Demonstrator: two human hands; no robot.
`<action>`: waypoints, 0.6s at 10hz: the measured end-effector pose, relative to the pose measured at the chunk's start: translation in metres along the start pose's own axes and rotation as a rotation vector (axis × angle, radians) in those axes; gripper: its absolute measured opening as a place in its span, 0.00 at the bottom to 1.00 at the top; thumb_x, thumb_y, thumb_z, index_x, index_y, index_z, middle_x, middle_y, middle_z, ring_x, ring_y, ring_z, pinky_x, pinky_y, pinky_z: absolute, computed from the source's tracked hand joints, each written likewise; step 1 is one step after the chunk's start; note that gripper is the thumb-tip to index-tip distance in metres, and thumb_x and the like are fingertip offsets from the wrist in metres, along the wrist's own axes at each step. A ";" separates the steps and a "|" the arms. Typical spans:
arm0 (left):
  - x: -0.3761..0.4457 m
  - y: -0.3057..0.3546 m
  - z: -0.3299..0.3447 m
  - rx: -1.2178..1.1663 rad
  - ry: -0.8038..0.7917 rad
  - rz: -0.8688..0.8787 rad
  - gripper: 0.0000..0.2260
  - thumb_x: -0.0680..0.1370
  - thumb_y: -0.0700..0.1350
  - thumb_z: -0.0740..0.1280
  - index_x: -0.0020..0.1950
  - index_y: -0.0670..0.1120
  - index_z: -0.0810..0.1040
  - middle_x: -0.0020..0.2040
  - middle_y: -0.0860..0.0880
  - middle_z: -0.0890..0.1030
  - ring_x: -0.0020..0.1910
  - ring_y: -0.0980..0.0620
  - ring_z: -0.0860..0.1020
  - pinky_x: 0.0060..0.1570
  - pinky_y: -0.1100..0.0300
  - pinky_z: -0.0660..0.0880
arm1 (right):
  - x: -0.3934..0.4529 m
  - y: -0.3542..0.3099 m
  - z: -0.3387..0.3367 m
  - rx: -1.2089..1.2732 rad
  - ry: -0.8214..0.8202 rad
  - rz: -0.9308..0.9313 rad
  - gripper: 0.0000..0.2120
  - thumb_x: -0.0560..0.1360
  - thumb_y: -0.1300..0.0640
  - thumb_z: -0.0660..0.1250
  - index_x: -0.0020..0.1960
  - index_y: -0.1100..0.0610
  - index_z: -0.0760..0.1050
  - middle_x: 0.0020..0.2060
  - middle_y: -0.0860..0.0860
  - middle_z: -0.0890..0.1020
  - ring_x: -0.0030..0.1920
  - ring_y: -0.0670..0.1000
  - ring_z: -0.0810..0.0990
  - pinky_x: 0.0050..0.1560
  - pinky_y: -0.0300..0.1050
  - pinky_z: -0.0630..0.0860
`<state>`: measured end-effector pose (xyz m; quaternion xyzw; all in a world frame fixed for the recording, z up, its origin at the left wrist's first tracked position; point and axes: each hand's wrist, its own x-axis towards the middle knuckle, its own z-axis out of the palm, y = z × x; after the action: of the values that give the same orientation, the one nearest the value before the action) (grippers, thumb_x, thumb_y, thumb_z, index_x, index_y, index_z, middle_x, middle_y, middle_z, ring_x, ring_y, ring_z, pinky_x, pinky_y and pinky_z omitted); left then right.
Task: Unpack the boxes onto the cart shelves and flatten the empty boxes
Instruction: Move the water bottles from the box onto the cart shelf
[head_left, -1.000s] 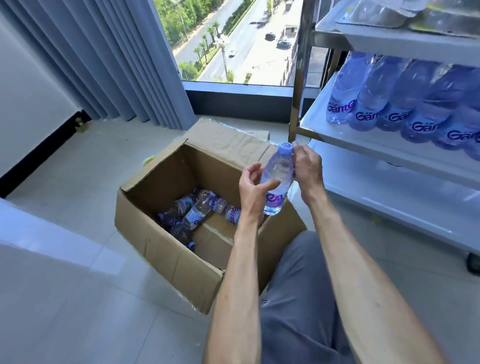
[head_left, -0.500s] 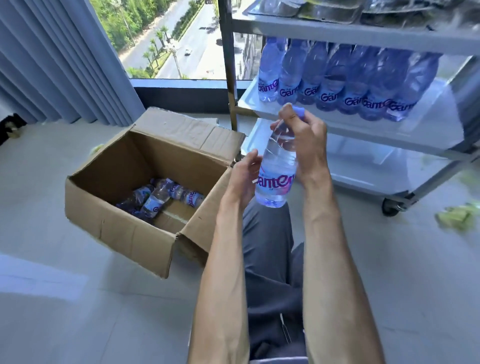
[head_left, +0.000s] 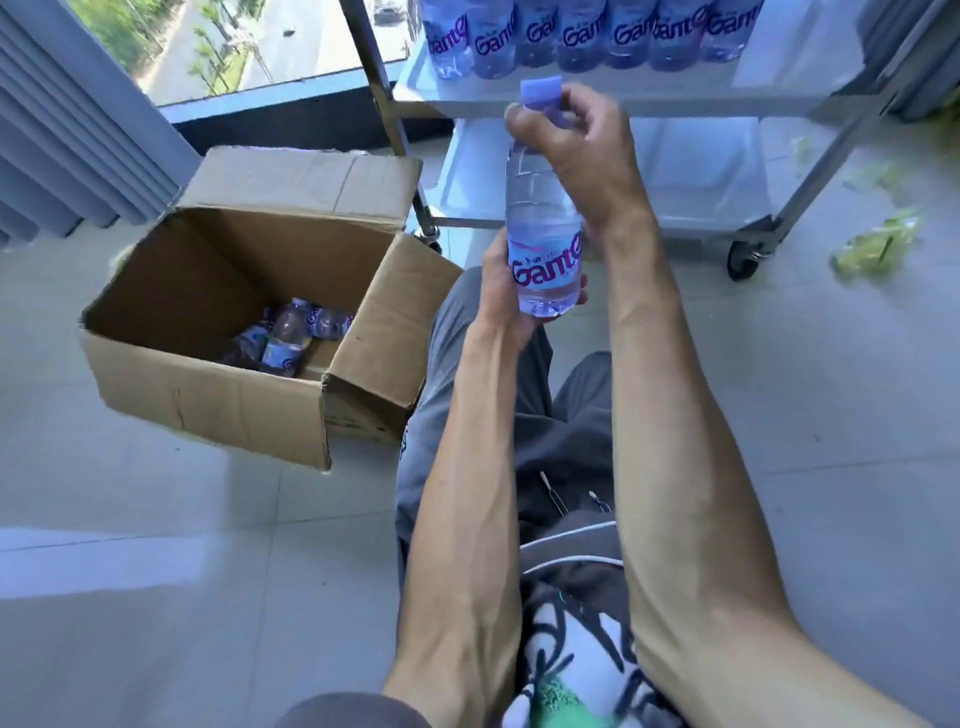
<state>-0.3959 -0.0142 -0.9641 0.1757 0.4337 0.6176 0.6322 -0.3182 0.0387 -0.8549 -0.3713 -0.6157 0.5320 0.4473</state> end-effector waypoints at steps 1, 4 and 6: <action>0.000 -0.003 -0.001 -0.019 0.023 0.065 0.23 0.81 0.57 0.52 0.46 0.43 0.80 0.35 0.44 0.81 0.31 0.45 0.77 0.31 0.58 0.71 | -0.009 0.013 -0.003 -0.011 0.001 0.077 0.22 0.66 0.41 0.77 0.50 0.55 0.79 0.44 0.53 0.86 0.44 0.52 0.85 0.47 0.52 0.82; -0.008 -0.010 -0.013 0.187 0.088 -0.184 0.18 0.79 0.58 0.58 0.52 0.47 0.79 0.41 0.46 0.86 0.39 0.45 0.85 0.49 0.48 0.80 | -0.013 0.034 -0.010 0.277 0.111 0.048 0.10 0.75 0.48 0.67 0.44 0.54 0.76 0.37 0.53 0.81 0.37 0.55 0.81 0.40 0.48 0.76; -0.008 -0.017 -0.012 -0.025 -0.076 -0.035 0.25 0.84 0.58 0.53 0.64 0.38 0.74 0.52 0.39 0.79 0.45 0.44 0.79 0.44 0.55 0.77 | -0.006 0.040 -0.007 0.192 0.168 0.065 0.23 0.70 0.35 0.70 0.41 0.55 0.73 0.34 0.48 0.78 0.34 0.50 0.76 0.37 0.44 0.73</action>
<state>-0.3932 -0.0284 -0.9805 0.1834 0.4046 0.6048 0.6609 -0.3100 0.0416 -0.8947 -0.3897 -0.5098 0.5700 0.5132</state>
